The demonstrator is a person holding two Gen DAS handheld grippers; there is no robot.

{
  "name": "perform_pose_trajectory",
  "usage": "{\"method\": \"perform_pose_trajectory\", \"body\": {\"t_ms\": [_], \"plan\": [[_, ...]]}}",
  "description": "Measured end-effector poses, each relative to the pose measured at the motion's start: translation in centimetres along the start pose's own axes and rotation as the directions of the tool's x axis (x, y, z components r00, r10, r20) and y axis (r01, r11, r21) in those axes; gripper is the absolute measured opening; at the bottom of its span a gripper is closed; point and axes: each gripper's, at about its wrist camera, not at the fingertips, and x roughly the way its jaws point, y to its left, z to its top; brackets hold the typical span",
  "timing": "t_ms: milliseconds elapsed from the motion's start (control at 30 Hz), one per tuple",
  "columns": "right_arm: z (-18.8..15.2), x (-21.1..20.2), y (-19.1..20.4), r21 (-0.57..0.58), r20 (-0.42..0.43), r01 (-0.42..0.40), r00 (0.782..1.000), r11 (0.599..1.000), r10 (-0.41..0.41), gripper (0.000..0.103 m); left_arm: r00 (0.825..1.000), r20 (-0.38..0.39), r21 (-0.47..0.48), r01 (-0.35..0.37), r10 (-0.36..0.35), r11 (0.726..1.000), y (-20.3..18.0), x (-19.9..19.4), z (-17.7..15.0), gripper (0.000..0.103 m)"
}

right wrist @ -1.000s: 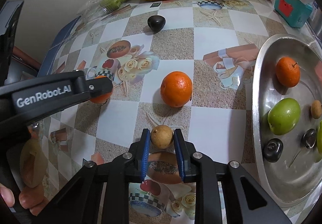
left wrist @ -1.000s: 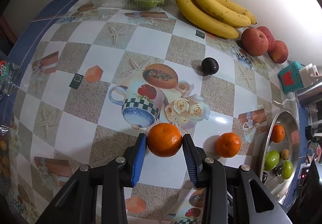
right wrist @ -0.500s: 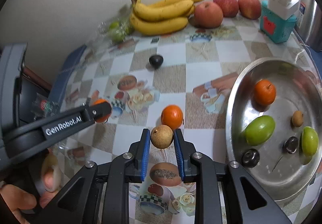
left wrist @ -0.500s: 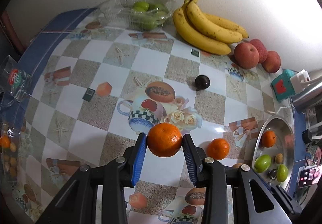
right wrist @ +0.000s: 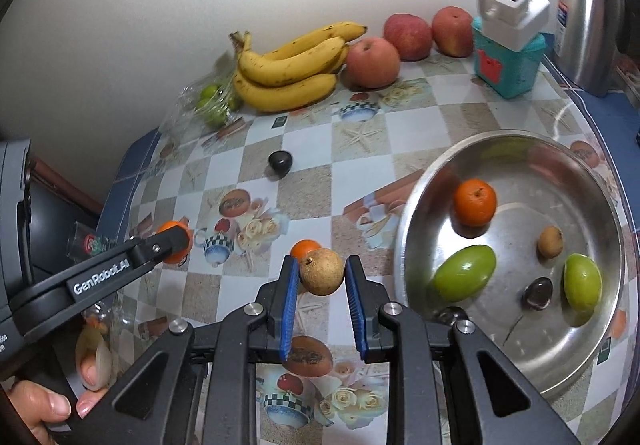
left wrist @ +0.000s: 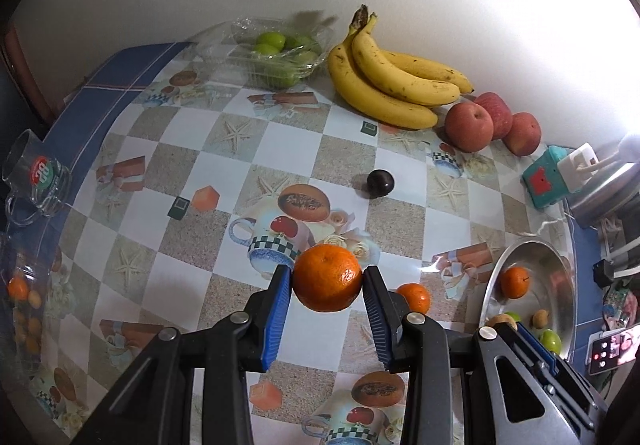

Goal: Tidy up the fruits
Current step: 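Lift and carry the mandarin and brown fruit over the steel plate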

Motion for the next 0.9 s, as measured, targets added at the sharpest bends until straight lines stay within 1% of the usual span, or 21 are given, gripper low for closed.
{"method": "perform_pose_trajectory", "body": {"t_ms": [300, 500, 567, 667, 900], "plan": [[0.3, -1.0, -2.9, 0.072, 0.018, 0.016, 1.000, 0.997, -0.017, 0.025, 1.000, 0.003, 0.059, 0.020, -0.020, 0.998, -2.4, -0.4, -0.5, 0.039], [0.5, -1.9, -6.1, 0.155, 0.035, 0.054, 0.998, 0.986, -0.060, 0.025, 0.999, -0.005, 0.121, 0.046, -0.046, 0.992, -4.9, -0.4, -1.3, 0.039], [0.5, -2.3, -7.5, 0.190, 0.041, 0.070, 0.996, 0.979, -0.079, 0.025, 0.998, -0.010, 0.148, 0.057, -0.057, 0.987, -5.9, -0.4, -1.7, 0.039], [0.4, -2.9, -9.3, 0.236, 0.047, 0.096, 0.993, 0.967, -0.110, 0.025, 0.995, -0.024, 0.199, 0.100, -0.097, 0.975, -7.9, -0.5, -2.4, 0.039], [0.1, -4.0, -12.5, 0.324, 0.064, 0.104, 0.989, 0.940, -0.132, 0.025, 0.988, -0.045, 0.295, 0.156, -0.149, 0.943, -11.8, -0.4, -3.6, 0.039]]}}
